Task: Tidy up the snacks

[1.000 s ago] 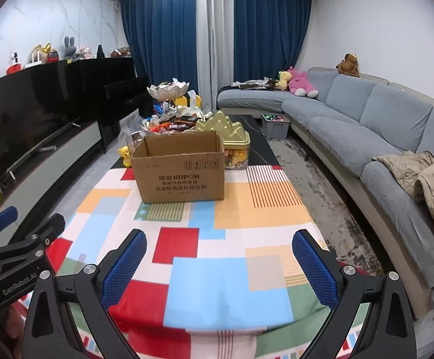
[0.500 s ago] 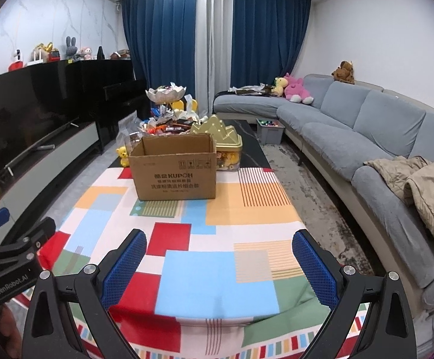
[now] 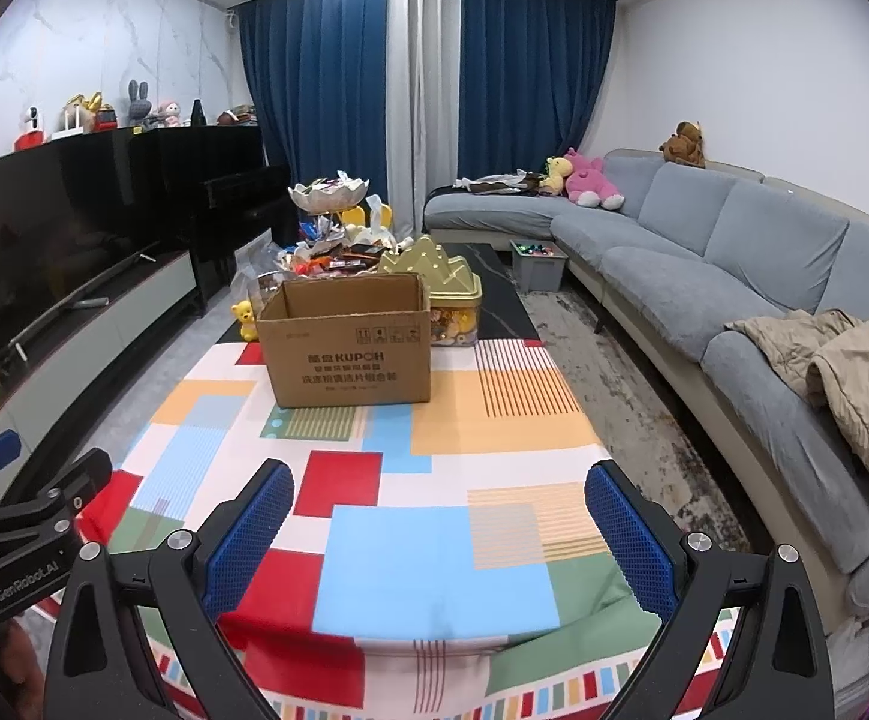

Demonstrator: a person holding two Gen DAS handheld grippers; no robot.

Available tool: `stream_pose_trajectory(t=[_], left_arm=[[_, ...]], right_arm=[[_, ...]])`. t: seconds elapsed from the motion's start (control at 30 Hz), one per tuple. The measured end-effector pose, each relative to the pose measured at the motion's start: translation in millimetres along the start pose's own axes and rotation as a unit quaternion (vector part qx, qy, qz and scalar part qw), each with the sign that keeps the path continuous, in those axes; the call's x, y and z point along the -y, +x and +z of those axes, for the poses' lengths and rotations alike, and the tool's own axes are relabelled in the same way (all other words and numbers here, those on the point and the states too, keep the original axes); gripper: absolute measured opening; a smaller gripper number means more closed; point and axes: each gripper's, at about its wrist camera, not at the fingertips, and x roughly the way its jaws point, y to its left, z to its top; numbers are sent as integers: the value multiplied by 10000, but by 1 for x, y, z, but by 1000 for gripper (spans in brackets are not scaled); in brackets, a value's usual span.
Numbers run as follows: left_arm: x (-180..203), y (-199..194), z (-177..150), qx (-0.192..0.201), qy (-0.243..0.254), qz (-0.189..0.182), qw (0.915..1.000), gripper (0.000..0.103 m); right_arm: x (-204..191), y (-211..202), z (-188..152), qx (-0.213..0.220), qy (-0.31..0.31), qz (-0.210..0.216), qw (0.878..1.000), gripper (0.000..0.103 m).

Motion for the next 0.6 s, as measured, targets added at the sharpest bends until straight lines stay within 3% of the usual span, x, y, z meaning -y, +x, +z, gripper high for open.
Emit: stream_pose_trajectory(t=[0.6], left_arm=[[0,0,0,-1,2,1,10000,103]], right_arm=[[2,1,0,0,4,3,10000,99]])
